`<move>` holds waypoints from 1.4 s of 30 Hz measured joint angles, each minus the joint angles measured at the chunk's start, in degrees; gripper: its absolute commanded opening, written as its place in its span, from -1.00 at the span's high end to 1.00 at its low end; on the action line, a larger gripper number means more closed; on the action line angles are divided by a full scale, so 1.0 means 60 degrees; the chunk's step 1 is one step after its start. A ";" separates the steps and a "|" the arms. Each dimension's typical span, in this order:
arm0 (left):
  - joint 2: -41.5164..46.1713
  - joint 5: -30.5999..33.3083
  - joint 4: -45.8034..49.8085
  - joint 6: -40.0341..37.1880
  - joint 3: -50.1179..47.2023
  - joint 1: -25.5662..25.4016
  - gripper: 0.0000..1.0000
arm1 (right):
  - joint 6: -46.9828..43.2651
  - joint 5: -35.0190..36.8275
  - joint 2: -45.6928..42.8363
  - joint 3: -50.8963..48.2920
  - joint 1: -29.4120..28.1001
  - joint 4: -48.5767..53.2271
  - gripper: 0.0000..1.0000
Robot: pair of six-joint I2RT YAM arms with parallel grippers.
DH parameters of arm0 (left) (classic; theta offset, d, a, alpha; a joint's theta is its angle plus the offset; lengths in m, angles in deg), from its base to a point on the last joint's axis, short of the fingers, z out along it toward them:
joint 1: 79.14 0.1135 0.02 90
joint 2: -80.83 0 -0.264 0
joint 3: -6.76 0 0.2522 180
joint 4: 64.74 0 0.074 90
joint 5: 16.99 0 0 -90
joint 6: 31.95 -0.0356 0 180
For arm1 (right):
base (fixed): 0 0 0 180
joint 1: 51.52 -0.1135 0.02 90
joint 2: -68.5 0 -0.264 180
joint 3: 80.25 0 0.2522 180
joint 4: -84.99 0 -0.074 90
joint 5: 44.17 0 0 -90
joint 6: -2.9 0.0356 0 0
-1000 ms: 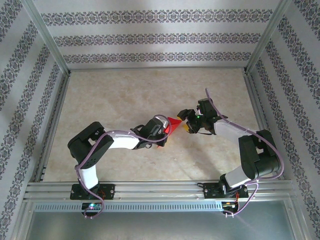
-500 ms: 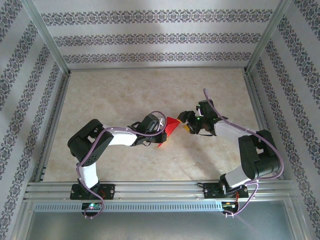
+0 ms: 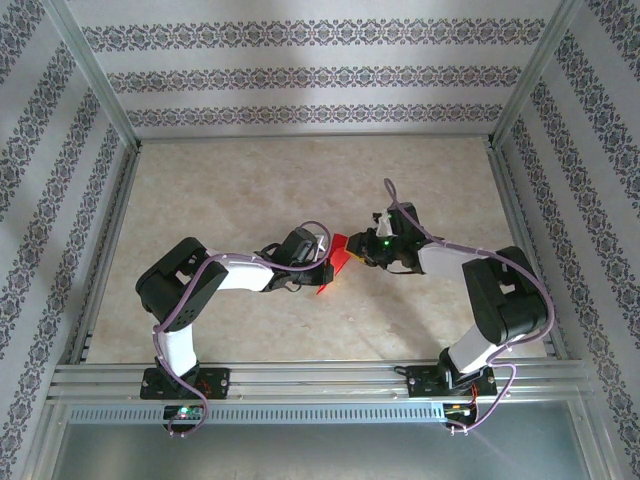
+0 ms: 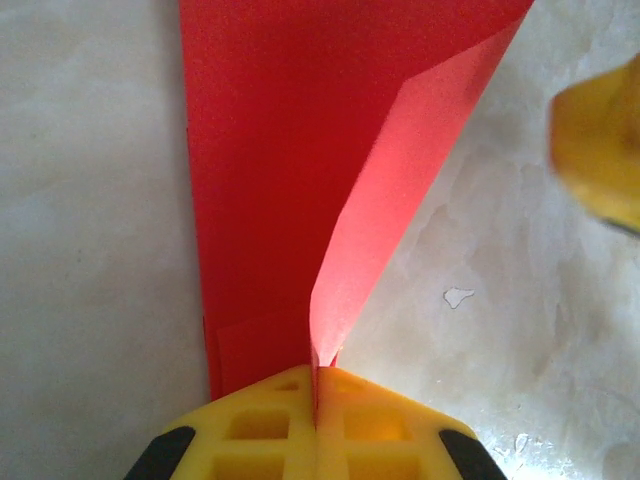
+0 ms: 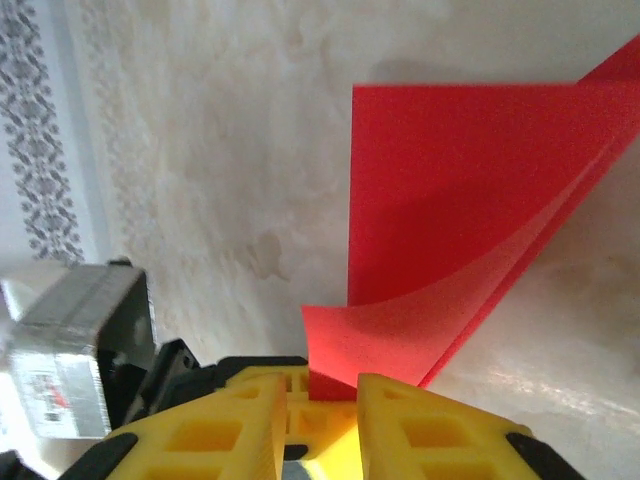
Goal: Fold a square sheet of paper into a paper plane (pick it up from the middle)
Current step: Fold the wing for the fifth time at the center of the table.
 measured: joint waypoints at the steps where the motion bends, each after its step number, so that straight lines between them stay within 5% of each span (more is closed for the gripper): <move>1: 0.0000 0.0000 -0.0018 0.0018 -0.0007 0.0000 0.93 | -0.0029 -0.0055 0.0109 0.0000 -0.0062 -0.0062 0.55; 19: -0.0022 -0.0168 -0.0350 0.0142 -0.0131 0.0047 0.72 | -0.0248 -0.0634 0.1435 0.0594 -0.0313 -0.0397 0.57; 42: -0.0055 -0.0182 -0.0492 0.0317 -0.0197 0.0062 0.80 | -0.0317 -0.0637 0.1931 0.0739 -0.0313 -0.0415 0.57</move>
